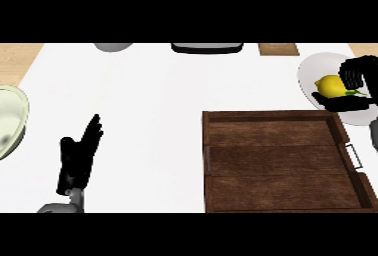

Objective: Pick the lemon from the tray and place it in the plate

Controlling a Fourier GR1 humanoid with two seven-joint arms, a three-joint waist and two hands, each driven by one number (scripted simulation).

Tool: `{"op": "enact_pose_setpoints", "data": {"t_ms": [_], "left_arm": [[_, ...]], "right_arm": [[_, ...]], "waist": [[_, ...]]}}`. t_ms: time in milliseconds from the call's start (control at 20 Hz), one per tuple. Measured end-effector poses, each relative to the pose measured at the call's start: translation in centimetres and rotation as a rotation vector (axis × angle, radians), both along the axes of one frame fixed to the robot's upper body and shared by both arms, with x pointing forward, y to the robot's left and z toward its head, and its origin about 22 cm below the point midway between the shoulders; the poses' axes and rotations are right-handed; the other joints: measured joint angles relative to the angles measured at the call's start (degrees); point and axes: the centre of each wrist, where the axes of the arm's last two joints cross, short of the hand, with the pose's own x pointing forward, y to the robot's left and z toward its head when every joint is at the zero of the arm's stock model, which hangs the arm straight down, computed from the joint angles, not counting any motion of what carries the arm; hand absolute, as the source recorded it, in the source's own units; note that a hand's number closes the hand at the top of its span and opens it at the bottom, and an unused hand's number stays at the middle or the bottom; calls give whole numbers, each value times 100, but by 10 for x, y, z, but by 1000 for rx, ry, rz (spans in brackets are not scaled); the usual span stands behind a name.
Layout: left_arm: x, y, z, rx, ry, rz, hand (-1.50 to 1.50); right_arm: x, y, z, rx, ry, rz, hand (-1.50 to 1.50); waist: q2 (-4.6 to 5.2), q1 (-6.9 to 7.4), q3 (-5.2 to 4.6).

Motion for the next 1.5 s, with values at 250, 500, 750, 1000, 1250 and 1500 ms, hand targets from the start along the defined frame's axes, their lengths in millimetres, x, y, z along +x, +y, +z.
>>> {"op": "enact_pose_setpoints", "data": {"t_ms": [250, 500, 750, 1000, 1250, 1500], "left_arm": [[6, -2, 8, -1, -3, -11, 0], [8, -6, 4, 0, -7, -21, 0], [9, -3, 5, -7, -11, -34, 0], [13, -13, 10, -3, -15, -47, 0], [15, -20, 15, -1, -27, -64, 0], [16, -19, 13, -4, -31, -72, 0]], "right_arm": [[8, -29, 6, 39, -5, -110, 150], [21, -60, 10, 55, 14, -183, 150], [25, -78, 5, 34, 51, -230, 150], [23, -88, -7, 2, 116, -267, 150], [14, -101, -16, -10, 257, -255, 150], [7, -106, -27, -26, 436, -228, -150]], "waist": [[13, 25, 2], [39, 86, 4], [65, 152, 9], [111, 249, 17], [152, 340, 27], [189, 411, 31]]}}
